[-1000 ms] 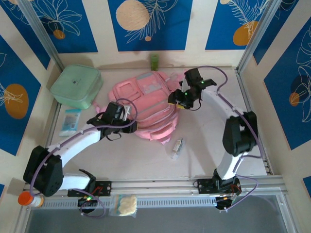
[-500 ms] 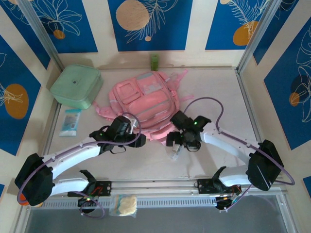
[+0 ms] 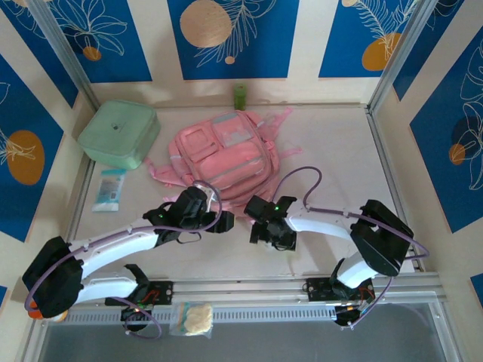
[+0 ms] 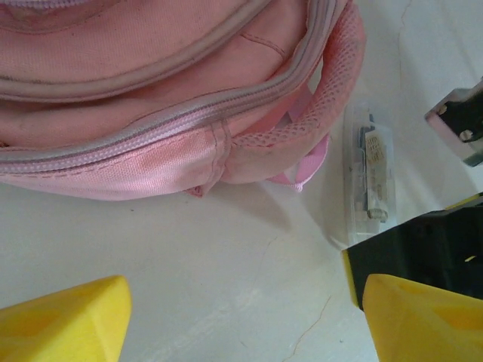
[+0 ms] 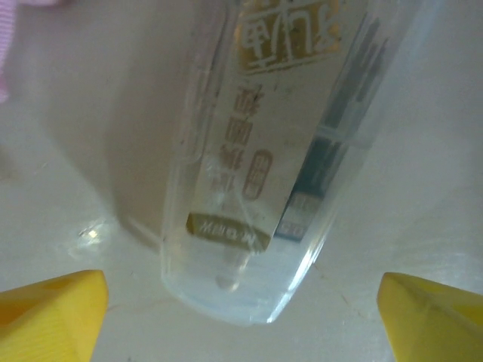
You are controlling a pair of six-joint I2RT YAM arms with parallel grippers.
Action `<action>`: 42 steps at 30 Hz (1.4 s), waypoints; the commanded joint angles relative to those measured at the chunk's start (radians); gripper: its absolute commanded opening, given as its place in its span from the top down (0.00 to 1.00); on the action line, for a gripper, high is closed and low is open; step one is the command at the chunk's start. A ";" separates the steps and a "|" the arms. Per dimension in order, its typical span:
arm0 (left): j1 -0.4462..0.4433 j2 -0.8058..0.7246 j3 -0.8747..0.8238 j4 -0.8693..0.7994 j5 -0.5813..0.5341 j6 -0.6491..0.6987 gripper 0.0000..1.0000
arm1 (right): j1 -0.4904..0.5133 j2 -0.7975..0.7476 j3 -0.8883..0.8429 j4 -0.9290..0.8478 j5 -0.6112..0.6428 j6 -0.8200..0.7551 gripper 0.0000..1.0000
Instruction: Pack books, pencil case, and school supplies into a backpack
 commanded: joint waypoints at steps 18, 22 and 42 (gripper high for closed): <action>-0.005 0.084 0.030 0.028 -0.031 0.000 0.01 | -0.083 -0.066 -0.114 0.034 -0.027 -0.030 0.34; -0.004 0.093 0.043 0.015 -0.040 0.002 0.00 | -0.085 -0.044 -0.102 0.080 -0.054 -0.064 0.35; -0.004 0.088 0.060 -0.025 -0.060 0.008 0.00 | -0.085 -0.010 -0.091 0.120 -0.083 -0.176 0.47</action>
